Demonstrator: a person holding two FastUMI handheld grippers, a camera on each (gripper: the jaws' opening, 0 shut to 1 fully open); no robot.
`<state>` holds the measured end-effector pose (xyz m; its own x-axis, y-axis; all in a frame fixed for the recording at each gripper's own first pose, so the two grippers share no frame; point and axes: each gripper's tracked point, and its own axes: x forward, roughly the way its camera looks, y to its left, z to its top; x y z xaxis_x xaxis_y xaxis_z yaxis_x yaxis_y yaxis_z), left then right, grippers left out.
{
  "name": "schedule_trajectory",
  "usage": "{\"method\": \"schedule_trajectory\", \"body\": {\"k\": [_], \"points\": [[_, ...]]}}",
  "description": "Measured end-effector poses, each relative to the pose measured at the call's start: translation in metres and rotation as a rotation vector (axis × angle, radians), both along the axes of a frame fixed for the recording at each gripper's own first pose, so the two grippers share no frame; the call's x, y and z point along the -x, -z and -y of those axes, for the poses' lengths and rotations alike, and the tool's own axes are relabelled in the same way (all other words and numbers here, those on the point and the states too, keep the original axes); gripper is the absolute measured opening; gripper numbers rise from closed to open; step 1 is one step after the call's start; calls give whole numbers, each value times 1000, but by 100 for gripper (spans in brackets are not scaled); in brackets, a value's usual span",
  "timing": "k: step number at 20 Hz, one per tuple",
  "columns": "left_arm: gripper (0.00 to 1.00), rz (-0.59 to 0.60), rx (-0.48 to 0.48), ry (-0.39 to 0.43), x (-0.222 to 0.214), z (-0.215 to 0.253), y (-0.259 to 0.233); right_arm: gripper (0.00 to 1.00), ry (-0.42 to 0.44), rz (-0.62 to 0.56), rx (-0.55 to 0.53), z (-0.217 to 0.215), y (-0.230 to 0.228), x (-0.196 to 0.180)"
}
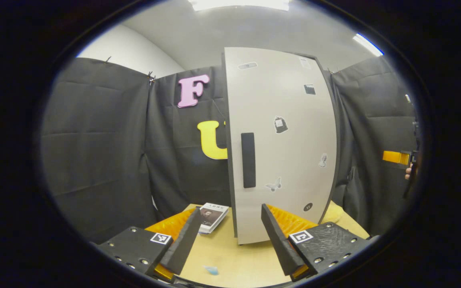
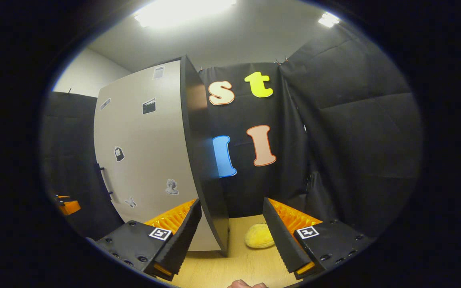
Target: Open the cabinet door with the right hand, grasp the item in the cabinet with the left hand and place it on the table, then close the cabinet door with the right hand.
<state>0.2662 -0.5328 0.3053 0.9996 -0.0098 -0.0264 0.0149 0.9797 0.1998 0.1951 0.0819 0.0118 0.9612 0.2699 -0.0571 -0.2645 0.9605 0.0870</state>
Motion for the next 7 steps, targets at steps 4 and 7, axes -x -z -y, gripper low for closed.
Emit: {"method": "schedule_trajectory", "body": {"k": [4,7], "points": [[91,18,52,8,-17,-17,-1,97,78,-4,18,22,7,-2],[91,18,53,41,-20,-19,2,97,89,-43,-17,19,15,0]]}}
